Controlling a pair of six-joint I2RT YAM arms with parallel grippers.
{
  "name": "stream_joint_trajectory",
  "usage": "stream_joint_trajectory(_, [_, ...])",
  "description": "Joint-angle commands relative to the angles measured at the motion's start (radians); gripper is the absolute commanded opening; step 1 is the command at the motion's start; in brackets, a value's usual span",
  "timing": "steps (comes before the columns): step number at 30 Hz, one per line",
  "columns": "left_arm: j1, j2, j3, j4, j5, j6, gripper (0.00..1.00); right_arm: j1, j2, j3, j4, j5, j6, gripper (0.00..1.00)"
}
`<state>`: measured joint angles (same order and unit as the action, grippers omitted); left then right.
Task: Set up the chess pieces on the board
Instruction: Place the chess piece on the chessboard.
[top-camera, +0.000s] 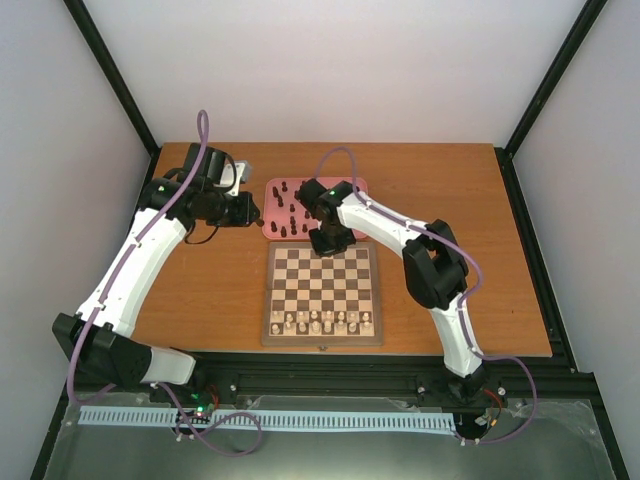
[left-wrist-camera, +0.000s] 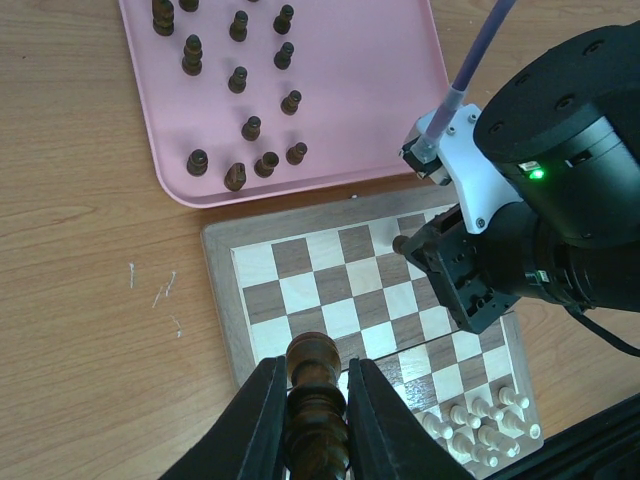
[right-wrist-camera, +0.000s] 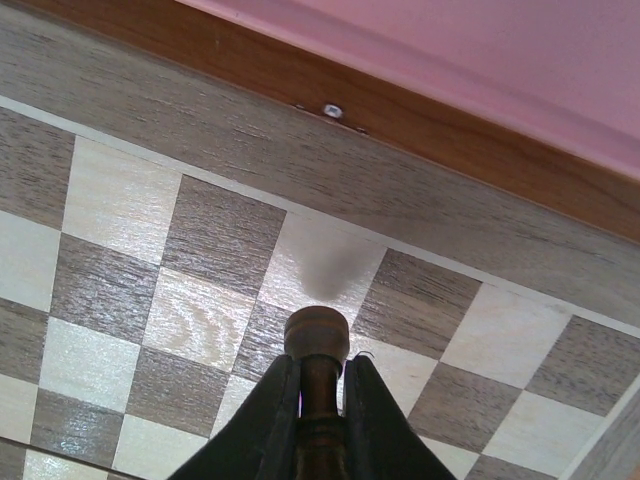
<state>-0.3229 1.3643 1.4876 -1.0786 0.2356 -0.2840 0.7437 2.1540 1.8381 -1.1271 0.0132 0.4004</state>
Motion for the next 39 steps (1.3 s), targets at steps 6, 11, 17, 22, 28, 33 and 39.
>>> stream_joint_trajectory(6, [-0.005,0.005,0.017,-0.011,0.005,0.0,0.01,-0.007,0.055,0.03,0.0,-0.001,-0.012,0.03])
stream_joint_trajectory(11, [-0.005,0.009,0.02,-0.009,0.007,0.005,0.01,-0.009,0.074,0.061,-0.001,0.0,-0.009,0.03])
stream_joint_trajectory(17, [-0.005,0.015,0.019,-0.009,0.006,0.011,0.01,-0.011,0.104,0.104,-0.03,0.008,-0.012,0.03])
stream_joint_trajectory(22, [-0.005,0.019,0.019,-0.007,0.008,0.013,0.01,-0.012,0.119,0.137,-0.07,0.019,-0.015,0.03])
stream_joint_trajectory(28, [-0.005,0.018,0.02,-0.009,0.005,0.014,0.01,-0.012,0.11,0.147,-0.122,0.021,-0.021,0.03])
stream_joint_trajectory(33, [-0.005,0.019,0.018,-0.005,0.009,0.01,0.01,-0.012,0.109,0.156,-0.118,0.027,-0.026,0.06])
stream_joint_trajectory(39, [-0.005,0.02,0.025,-0.007,0.01,0.008,0.01,-0.012,0.118,0.177,-0.116,0.034,-0.025,0.08])
